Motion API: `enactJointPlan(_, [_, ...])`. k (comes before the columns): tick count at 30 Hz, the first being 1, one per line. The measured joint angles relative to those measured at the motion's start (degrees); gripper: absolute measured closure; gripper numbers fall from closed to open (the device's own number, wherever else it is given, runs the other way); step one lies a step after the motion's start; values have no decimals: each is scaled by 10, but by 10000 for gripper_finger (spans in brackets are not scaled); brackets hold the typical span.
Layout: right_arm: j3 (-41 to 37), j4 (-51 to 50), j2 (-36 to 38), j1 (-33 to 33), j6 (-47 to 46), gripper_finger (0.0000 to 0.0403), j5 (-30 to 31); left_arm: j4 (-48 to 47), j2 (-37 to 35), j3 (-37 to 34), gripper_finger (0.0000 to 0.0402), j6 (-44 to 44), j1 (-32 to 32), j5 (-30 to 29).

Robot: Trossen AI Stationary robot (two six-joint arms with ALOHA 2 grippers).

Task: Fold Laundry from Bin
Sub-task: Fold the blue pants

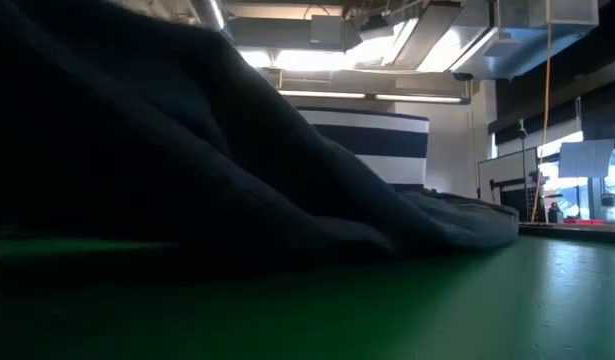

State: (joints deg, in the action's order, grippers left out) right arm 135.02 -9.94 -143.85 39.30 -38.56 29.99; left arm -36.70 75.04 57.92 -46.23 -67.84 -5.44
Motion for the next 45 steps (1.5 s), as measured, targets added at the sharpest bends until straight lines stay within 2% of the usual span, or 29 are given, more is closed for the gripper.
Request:
enactJointPlan(4, [0, 20, 0, 7, 8, 403, 37, 5, 0, 24, 396, -15, -26, -13])
enactJointPlan(8, [0, 15, 0, 13, 13, 403, 53, -14, 2, 22, 389, -9, -43, -102])
enactJointPlan(9, [0, 9, -1, 13, 9, 403, 53, -18, 4, 20, 384, -6, -44, -109])
enactJointPlan(12, [0, -2, -2, 12, 0, 403, 57, -24, 12, 18, 379, 12, -38, -98])
enactJointPlan(16, [0, -3, 5, 13, 20, 403, 83, -23, 8, 26, 396, 22, -35, -97])
enactJointPlan(22, [0, -90, 45, 17, 33, 403, 144, -116, -1, 99, 397, 56, 4, -102])
enactJointPlan(26, [0, -188, 79, 13, 13, 403, 162, -202, -2, 162, 397, 96, 64, -99])
enactJointPlan(31, [0, -362, 125, 12, -59, 403, 204, -294, -2, 233, 397, 190, 168, -97])
enactJointPlan(35, [0, -545, 154, 12, -172, 403, 213, -308, -3, 267, 397, 292, 267, -80])
enactJointPlan(40, [0, -793, 175, 9, -323, 403, 213, -295, 0, 273, 397, 414, 414, -34])
enactJointPlan(41, [-4, -806, 179, 7, -336, 403, 212, -291, 4, 273, 397, 435, 445, -23])
enactJointPlan(45, [-71, -787, 232, -25, -267, 403, 180, -247, 22, 273, 397, 494, 564, 39])
